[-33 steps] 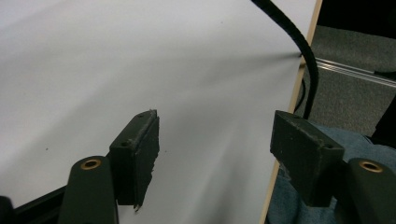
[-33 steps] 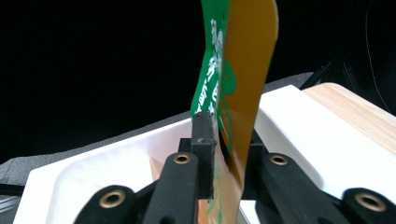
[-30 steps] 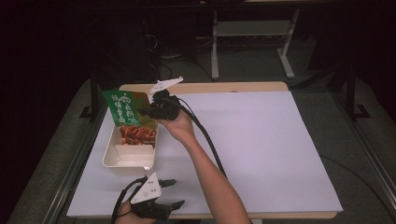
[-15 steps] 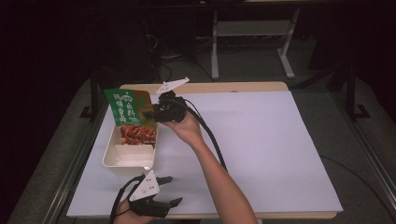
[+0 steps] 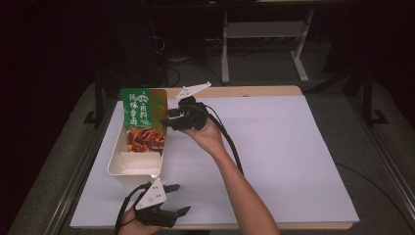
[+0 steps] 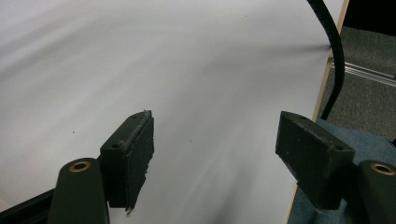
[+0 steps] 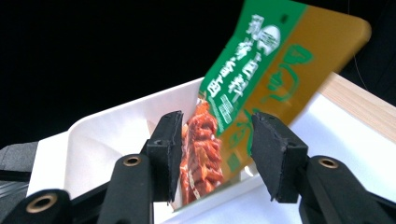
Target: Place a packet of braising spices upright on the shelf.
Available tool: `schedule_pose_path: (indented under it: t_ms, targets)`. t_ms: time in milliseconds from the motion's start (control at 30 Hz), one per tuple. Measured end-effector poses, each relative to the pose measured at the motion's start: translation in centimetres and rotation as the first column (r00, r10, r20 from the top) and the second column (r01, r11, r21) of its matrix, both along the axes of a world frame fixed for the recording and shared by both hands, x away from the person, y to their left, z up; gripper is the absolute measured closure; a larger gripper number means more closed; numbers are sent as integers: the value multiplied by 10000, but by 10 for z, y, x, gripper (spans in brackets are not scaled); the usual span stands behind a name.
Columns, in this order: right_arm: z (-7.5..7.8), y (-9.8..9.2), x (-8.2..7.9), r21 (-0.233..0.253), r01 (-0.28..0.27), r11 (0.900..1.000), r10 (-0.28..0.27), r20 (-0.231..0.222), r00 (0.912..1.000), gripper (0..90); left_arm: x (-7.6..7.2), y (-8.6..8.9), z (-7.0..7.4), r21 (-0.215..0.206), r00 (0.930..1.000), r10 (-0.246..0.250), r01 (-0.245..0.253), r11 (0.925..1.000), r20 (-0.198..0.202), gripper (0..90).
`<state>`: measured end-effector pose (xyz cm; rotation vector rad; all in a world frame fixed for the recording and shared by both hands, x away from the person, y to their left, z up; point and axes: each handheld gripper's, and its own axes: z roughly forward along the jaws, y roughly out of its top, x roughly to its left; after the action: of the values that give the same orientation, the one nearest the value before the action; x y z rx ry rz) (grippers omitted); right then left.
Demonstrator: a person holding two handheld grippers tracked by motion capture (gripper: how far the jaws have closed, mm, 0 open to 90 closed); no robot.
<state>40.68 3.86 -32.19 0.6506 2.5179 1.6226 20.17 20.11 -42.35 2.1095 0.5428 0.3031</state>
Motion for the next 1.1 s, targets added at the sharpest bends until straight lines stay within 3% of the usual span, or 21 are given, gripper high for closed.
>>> schedule_pose_path:
  t_ms: [533, 1100]
  targets:
    - [-2, -34, -11, -151, 311, 9994, -311, 3, 9995, 494, 1, 0, 0, 218, 10000, -64, 63, 9997, 60, 275]
    - [-8, -62, -25, -342, 403, 9986, -406, -81, 9991, 457, 1, 1, -1, 49, 10000, 50, -51, 10000, 42, 274]
